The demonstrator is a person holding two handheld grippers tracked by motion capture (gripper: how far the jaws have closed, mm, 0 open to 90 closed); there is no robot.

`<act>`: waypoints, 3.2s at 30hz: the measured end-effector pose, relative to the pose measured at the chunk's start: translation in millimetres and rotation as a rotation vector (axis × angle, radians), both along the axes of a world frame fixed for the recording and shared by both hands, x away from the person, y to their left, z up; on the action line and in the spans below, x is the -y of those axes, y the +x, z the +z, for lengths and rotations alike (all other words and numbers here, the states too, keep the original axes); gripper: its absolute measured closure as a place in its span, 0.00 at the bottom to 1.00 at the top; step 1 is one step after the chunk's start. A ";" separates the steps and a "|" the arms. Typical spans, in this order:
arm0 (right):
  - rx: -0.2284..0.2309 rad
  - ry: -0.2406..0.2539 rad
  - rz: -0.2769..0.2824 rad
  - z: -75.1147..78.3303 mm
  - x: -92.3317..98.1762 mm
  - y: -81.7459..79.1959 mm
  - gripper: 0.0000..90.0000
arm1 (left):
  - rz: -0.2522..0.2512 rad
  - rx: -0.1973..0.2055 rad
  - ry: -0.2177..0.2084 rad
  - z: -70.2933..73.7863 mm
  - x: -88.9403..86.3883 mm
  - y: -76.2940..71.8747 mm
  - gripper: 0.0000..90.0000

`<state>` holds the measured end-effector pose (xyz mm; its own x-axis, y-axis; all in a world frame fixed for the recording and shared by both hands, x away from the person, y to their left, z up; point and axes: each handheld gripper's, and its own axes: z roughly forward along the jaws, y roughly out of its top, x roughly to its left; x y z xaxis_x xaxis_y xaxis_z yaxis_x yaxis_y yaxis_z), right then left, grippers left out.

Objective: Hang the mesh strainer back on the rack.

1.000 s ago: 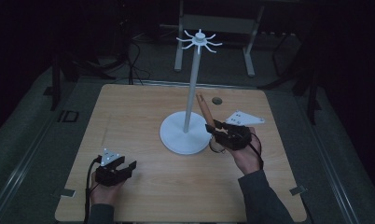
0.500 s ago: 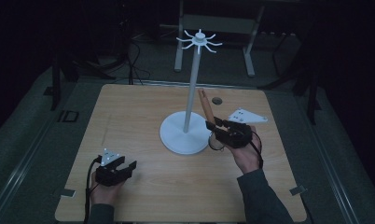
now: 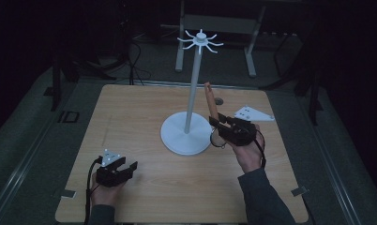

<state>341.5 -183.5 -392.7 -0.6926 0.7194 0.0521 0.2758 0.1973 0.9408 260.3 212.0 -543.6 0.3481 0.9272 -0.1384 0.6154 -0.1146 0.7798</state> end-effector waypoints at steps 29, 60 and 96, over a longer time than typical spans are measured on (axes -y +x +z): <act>0.022 0.098 -0.018 15.7 3.7 2.0 0.77 | 0.006 0.003 -0.005 0.4 -1.0 -0.3 0.50; 0.048 0.133 -0.030 29.9 2.7 5.7 0.77 | 0.006 0.003 -0.006 0.5 -1.1 -0.3 0.50; 0.093 0.166 -0.017 58.4 0.7 8.2 0.77 | 0.004 0.002 -0.004 0.4 -1.2 -0.1 0.50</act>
